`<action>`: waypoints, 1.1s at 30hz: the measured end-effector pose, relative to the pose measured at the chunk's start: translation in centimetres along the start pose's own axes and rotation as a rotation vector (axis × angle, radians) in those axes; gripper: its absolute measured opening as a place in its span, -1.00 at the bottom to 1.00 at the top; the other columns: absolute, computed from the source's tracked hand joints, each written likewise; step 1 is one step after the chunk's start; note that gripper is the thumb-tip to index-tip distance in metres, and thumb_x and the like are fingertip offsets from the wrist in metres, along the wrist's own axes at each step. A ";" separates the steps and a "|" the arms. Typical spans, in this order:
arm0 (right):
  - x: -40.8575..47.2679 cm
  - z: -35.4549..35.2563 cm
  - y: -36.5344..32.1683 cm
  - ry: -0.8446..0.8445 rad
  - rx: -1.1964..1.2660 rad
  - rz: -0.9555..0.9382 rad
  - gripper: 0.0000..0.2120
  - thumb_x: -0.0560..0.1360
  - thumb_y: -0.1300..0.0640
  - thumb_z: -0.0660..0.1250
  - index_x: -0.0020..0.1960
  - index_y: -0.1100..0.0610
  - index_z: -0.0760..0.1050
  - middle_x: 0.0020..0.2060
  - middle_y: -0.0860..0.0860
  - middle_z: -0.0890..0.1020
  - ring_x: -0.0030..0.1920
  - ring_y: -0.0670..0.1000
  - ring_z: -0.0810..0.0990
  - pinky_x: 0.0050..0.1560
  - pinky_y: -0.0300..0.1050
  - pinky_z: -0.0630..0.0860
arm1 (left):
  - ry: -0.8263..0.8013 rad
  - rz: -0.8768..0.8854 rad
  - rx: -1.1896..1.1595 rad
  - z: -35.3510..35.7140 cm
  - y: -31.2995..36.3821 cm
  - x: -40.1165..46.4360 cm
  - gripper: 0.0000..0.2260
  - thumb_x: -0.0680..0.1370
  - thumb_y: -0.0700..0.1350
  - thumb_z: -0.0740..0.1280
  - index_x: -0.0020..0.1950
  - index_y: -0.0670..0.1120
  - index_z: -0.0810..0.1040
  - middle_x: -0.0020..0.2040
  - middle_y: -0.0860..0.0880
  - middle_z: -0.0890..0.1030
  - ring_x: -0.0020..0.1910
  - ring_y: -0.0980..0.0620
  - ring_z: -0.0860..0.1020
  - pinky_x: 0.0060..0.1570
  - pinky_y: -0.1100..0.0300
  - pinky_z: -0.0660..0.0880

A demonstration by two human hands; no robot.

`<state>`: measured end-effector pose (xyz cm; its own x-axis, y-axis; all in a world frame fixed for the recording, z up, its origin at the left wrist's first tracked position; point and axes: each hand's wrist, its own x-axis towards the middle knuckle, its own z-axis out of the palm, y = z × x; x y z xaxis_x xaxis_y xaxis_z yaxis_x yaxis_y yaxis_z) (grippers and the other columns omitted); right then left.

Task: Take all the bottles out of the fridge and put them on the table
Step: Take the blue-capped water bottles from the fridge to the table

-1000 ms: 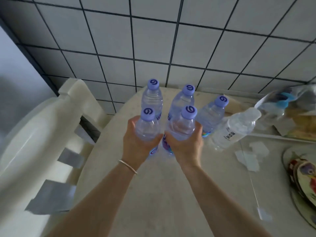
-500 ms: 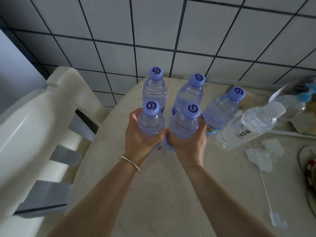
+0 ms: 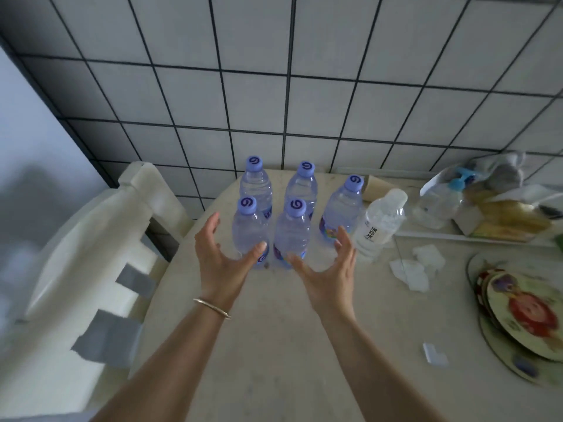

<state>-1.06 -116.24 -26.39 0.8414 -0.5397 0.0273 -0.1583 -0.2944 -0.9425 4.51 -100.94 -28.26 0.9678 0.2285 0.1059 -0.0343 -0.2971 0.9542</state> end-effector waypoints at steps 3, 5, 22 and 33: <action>-3.5 -3.2 -1.0 -0.009 0.022 -0.015 -0.17 0.26 0.05 0.55 0.41 0.03 0.20 0.19 -0.13 0.31 0.27 -0.10 0.36 0.28 -0.14 0.32 | 0.003 0.011 -0.039 -1.5 2.6 -4.4 -0.10 0.14 0.25 0.45 0.42 0.01 0.26 0.28 0.12 0.29 0.33 0.12 0.32 0.31 0.00 0.35; -6.3 -5.6 -1.3 -0.014 0.024 -0.031 -0.18 0.26 0.04 0.55 0.40 0.06 0.22 0.16 -0.13 0.32 0.24 -0.09 0.37 0.28 -0.12 0.34 | -0.021 0.004 -0.075 -2.7 4.2 -7.9 -0.08 0.13 0.25 0.43 0.42 -0.01 0.25 0.28 0.11 0.29 0.29 0.17 0.33 0.23 0.12 0.34; -34.7 -21.0 -4.0 -0.008 0.011 -0.114 -0.28 0.33 -0.05 0.48 0.38 0.01 0.22 0.18 -0.13 0.35 0.24 -0.11 0.38 0.17 -0.23 0.29 | -0.166 0.138 -0.135 -16.2 10.7 -37.2 -0.39 0.30 0.03 0.49 0.31 0.01 0.39 0.28 0.07 0.45 0.24 0.16 0.42 0.13 0.23 0.38; -53.9 -22.5 -2.7 0.286 0.032 0.063 -0.28 0.34 -0.12 0.45 0.39 -0.08 0.19 0.25 -0.15 0.35 0.26 -0.14 0.36 0.19 -0.14 0.35 | -0.425 0.154 -0.146 -24.7 7.4 -49.3 -0.42 0.38 -0.05 0.49 0.34 -0.04 0.37 0.30 0.03 0.44 0.22 0.09 0.43 0.12 0.18 0.36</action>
<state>-57.61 -104.08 -17.88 0.6498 -0.7580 0.0568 -0.1853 -0.2304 -0.9553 -49.62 -91.56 -19.51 0.9639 -0.2166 0.1546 -0.1907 -0.1571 0.9690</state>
